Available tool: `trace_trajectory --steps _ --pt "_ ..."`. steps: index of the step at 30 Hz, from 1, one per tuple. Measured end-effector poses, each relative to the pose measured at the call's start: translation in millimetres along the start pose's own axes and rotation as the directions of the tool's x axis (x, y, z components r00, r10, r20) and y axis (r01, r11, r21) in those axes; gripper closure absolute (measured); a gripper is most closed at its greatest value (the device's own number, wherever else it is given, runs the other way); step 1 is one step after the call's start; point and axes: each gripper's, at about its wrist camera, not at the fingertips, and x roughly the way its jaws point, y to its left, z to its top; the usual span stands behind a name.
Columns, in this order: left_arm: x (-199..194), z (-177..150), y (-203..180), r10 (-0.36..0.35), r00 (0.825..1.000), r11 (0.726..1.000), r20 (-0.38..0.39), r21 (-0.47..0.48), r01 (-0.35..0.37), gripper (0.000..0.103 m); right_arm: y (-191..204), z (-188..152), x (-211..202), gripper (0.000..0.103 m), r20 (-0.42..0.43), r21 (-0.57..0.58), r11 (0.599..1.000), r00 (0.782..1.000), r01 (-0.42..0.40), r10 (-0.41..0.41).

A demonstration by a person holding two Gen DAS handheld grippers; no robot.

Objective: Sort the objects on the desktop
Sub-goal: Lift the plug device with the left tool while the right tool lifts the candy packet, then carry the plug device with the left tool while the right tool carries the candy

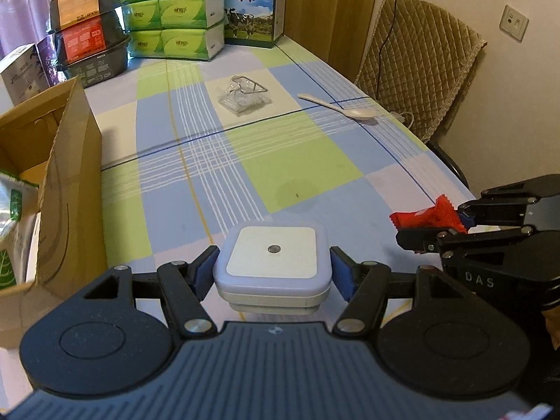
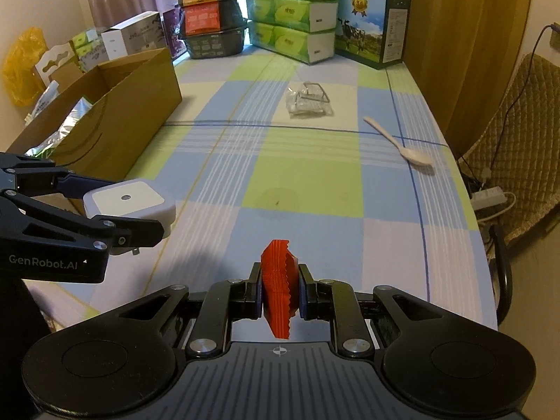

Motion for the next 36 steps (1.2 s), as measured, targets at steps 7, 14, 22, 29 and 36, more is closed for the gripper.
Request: trace_trajectory --steps 7,14,22,29,36 --pt "-13.1 -13.2 -4.9 0.006 1.0 1.0 0.006 -0.01 -0.006 0.041 7.5 -8.8 -10.2 0.087 0.003 0.009 1.0 1.0 -0.003 0.003" --pt "-26.0 -22.2 -6.3 0.016 1.0 1.0 0.016 -0.009 -0.015 0.041 13.9 -13.0 -16.1 0.087 0.006 0.009 1.0 1.0 -0.005 0.005" --pt "-37.6 -28.2 -3.3 0.028 0.999 1.0 0.027 -0.013 -0.028 0.04 25.4 -15.5 -21.1 0.087 0.009 -0.003 1.0 1.0 -0.014 0.014" --pt "-46.1 -33.1 3.2 0.037 0.999 0.999 0.035 -0.032 -0.036 0.041 33.7 -15.2 -22.9 0.087 0.011 -0.009 1.0 1.0 -0.02 0.02" --pt "-54.7 -36.7 12.1 0.054 0.997 0.997 0.046 -0.055 -0.052 0.041 42.6 -12.0 -23.7 0.087 0.017 -0.019 0.999 0.999 -0.032 0.032"
